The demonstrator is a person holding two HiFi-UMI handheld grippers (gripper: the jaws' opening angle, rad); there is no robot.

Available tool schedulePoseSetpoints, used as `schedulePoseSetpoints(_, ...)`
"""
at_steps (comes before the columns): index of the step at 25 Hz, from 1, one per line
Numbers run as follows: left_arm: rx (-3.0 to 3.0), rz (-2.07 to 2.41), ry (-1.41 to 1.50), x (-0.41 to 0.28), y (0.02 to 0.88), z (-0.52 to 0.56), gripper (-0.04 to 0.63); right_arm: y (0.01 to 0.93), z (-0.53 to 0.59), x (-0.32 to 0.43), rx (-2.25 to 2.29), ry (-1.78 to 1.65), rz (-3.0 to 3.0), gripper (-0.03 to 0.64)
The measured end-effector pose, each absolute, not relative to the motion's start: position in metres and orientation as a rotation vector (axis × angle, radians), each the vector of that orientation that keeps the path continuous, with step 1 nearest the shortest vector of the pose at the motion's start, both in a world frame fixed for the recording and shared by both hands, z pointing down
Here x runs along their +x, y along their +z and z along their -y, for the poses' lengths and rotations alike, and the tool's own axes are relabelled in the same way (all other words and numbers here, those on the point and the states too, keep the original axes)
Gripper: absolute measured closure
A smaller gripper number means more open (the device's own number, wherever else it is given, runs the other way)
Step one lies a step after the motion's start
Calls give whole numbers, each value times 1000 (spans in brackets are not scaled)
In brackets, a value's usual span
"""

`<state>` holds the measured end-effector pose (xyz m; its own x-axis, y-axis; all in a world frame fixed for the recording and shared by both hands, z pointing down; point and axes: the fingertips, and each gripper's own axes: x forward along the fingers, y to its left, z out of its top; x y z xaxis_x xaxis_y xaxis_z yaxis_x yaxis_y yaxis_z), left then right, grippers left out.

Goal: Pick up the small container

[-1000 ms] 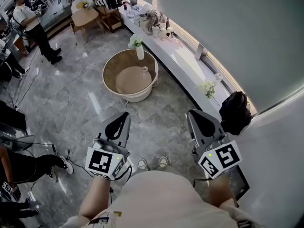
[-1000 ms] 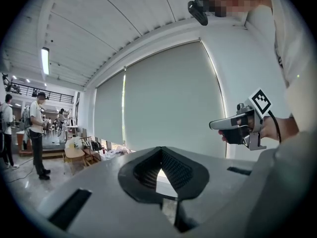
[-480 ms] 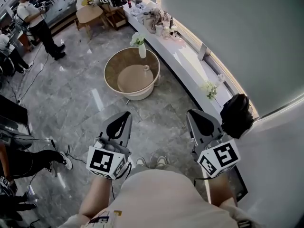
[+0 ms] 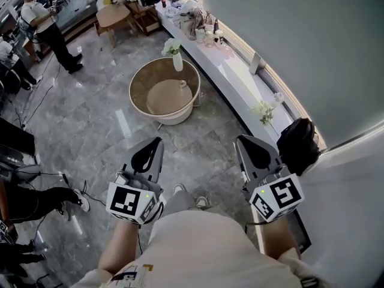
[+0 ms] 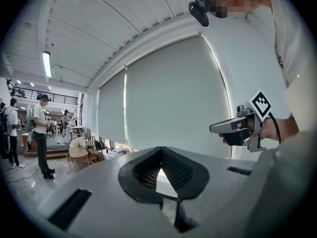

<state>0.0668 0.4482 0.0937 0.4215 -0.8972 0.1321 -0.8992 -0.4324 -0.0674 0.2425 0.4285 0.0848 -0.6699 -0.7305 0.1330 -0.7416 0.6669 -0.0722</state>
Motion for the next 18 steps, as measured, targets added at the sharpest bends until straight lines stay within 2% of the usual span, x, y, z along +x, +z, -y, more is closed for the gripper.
schedulePoseSetpoints(18,2670,1626,208,68,127,-375,588,117,-375,246,1277,174,2724,611)
